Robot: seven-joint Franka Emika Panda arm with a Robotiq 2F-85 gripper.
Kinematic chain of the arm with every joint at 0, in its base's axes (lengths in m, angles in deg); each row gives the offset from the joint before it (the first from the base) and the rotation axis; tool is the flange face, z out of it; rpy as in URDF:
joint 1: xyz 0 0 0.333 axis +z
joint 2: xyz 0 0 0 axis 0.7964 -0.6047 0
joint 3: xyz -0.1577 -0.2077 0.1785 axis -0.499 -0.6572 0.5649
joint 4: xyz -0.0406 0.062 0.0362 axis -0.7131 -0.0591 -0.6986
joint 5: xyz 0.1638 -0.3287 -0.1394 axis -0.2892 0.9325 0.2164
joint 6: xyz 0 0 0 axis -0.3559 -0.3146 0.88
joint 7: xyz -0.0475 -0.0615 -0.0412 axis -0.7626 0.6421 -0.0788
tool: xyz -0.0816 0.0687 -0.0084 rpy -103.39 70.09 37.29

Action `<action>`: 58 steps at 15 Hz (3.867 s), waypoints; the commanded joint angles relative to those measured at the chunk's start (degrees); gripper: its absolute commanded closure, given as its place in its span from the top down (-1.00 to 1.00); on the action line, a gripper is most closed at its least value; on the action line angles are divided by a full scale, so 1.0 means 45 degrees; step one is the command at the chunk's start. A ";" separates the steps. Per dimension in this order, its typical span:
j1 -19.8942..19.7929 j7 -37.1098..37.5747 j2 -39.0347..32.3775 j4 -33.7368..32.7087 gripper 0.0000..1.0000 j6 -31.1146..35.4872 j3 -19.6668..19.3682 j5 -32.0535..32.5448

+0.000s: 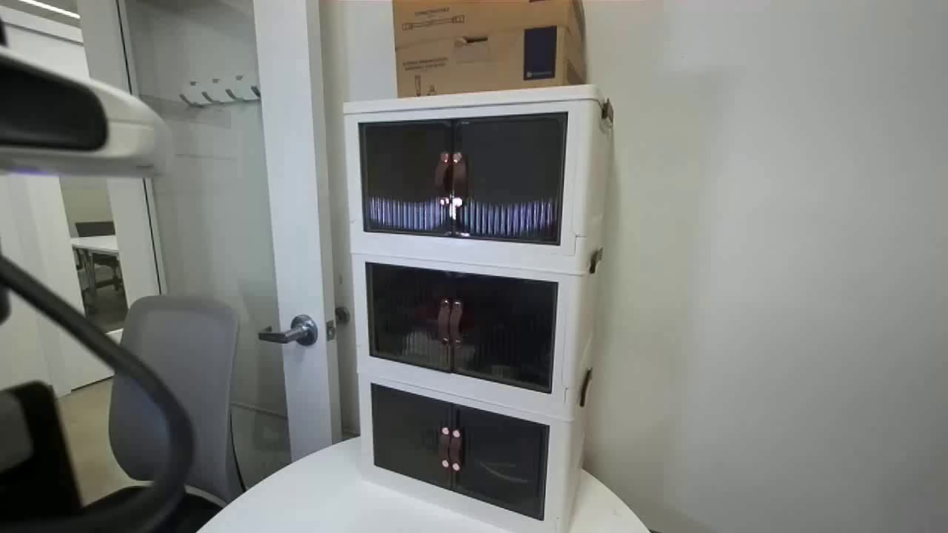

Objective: Open the two upper doors of the cabinet

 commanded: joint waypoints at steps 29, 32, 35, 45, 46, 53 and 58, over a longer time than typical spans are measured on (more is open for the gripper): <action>0.1053 0.2832 -0.7340 -0.4697 1.00 1.3331 0.2371 -0.0116; 0.1028 0.3119 -0.8175 -0.5517 1.00 1.4057 0.2566 -0.0207; 0.0988 0.3664 -0.8835 -0.6184 1.00 1.5064 0.2704 -0.0057; 0.0760 0.4516 -0.9146 -0.6703 1.00 1.6554 0.2922 -0.0119; 0.0760 0.4522 -0.9150 -0.6703 1.00 1.6557 0.2925 -0.0119; -0.0282 0.5711 -0.9203 -0.6412 1.00 1.8067 0.3395 0.0059; -0.0794 0.5585 -0.9981 -0.6659 1.00 1.9998 0.3887 -0.0434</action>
